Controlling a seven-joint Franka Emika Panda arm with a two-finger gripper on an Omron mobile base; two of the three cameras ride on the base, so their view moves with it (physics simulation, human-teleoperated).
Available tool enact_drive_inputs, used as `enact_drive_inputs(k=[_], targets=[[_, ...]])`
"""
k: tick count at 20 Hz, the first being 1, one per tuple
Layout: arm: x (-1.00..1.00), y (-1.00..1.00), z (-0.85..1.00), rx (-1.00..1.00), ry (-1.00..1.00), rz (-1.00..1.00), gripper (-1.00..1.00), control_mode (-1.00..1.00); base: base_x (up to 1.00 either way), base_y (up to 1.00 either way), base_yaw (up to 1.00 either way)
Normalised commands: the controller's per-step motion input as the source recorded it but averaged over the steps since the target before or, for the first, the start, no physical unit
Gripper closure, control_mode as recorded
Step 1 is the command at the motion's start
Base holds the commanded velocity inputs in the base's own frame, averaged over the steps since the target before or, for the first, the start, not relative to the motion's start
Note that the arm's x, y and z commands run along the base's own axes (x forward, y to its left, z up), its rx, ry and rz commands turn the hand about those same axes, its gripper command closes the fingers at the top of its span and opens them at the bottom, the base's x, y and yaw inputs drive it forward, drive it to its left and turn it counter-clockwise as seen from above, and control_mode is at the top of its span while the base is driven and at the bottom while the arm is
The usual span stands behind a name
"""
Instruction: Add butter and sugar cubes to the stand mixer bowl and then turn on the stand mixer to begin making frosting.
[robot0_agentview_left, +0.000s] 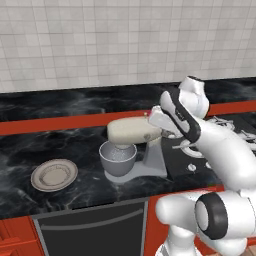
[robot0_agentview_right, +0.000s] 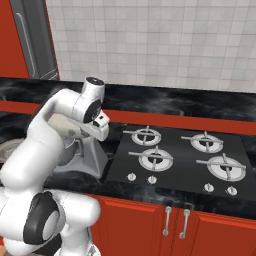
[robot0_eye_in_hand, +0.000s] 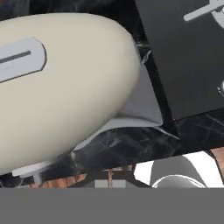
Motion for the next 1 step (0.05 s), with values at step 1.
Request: enact_drive_inputs(k=[1], targets=[[-0.99, 0.01, 0.26, 0.0, 0.0, 0.0, 1.0, -1.0, 0.0, 0.0, 0.0]])
